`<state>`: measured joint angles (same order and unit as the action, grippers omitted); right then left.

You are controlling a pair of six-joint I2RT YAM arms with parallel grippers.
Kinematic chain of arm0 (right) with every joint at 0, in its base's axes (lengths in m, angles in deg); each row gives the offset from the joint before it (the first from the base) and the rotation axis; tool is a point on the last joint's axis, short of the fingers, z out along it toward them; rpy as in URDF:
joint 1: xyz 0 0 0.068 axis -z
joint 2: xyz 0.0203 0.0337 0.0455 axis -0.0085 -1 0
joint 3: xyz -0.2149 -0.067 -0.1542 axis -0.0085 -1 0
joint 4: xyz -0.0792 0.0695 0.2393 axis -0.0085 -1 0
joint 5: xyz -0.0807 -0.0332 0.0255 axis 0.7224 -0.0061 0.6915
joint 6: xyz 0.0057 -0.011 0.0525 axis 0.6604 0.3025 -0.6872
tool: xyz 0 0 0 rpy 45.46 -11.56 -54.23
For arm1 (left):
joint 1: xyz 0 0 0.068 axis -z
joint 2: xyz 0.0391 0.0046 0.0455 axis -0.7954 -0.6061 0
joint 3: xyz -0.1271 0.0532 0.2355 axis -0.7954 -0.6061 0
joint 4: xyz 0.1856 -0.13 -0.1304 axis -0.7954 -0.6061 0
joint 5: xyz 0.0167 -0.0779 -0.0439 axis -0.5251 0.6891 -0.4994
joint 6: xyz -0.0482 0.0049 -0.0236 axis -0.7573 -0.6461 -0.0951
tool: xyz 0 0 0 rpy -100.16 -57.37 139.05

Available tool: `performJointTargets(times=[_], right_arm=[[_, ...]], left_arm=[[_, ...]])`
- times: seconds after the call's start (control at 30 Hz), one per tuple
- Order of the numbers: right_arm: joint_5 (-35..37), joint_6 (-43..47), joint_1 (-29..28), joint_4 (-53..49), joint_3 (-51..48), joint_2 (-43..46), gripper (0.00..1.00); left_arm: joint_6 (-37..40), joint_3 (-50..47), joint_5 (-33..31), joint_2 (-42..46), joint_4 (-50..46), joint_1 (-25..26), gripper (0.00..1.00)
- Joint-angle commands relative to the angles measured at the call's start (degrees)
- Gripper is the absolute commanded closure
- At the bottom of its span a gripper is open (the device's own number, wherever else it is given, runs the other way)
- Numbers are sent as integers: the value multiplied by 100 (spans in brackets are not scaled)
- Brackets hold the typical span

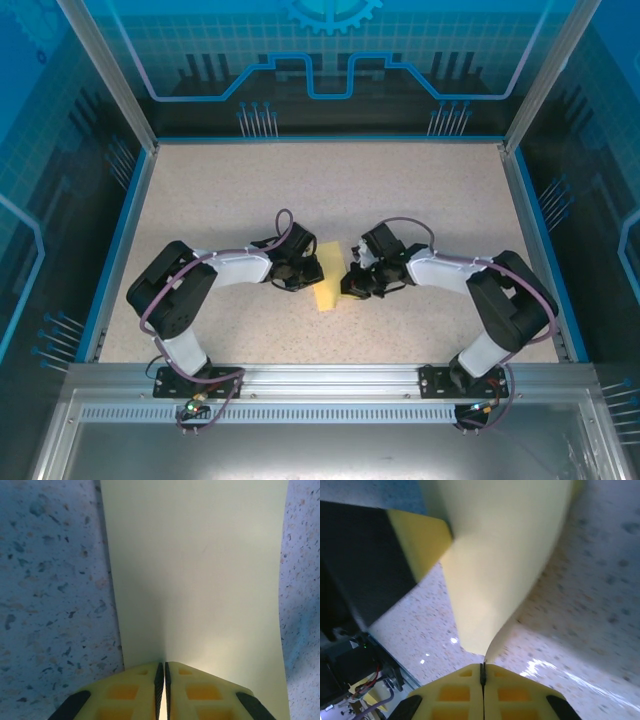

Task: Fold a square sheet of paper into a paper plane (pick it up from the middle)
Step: Third fold the triangle at the center of the table.

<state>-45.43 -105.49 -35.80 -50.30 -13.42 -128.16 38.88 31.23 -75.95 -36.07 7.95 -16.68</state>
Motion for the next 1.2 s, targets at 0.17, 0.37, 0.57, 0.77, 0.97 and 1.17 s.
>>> performJointTargets(times=[0.17, 0.37, 0.57, 0.77, 0.97, 1.17], right_arm=[[84, -141, -261, 184, 535, -543, 94], [142, -196, -267, 357, 632, -692, 94], [90, -408, -285, 918, 528, -772, 94], [119, -465, -301, 991, 537, -946, 94], [128, -419, -300, 990, 581, -1058, 94], [247, -407, -301, 940, 673, -1161, 94]], left_arm=[[275, 243, -23, 299, -465, 51, 86], [279, 430, -349, 759, -557, -136, 85], [337, 1003, -551, -20, -922, -166, 88], [470, 1355, -1001, -389, -1374, -171, 90], [420, 1303, -998, -596, -1400, -168, 90], [370, 1201, -994, -660, -1354, -172, 91]])
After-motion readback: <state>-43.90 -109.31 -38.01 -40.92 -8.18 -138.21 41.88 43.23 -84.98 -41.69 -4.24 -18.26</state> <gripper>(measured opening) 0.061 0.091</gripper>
